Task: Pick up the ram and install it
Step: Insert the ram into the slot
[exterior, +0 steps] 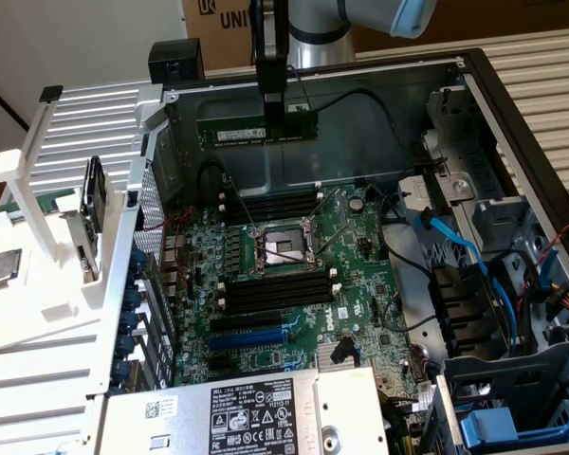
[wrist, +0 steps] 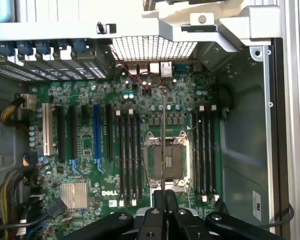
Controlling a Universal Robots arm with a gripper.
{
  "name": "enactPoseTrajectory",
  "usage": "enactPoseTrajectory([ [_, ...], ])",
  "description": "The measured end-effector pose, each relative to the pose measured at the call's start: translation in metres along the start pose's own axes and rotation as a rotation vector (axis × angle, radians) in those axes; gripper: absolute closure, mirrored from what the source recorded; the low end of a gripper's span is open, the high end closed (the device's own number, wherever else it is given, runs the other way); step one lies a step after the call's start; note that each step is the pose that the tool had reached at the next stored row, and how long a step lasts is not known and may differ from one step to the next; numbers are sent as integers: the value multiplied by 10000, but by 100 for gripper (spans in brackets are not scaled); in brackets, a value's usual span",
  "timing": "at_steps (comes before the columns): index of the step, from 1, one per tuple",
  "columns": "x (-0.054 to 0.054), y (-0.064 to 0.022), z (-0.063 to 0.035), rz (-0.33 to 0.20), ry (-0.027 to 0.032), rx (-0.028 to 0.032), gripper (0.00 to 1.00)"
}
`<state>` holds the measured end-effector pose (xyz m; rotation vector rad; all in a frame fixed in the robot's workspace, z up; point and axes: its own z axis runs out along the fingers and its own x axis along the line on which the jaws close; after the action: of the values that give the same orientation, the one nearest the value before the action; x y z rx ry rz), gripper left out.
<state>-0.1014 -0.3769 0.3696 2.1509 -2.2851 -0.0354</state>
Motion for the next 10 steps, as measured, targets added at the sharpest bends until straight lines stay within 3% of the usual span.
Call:
enactPoseTrajectory([
  [4,-3,-53,54,57,-71,-3,88],
  [10,-3,-56,72,84,-97,-5,88],
])
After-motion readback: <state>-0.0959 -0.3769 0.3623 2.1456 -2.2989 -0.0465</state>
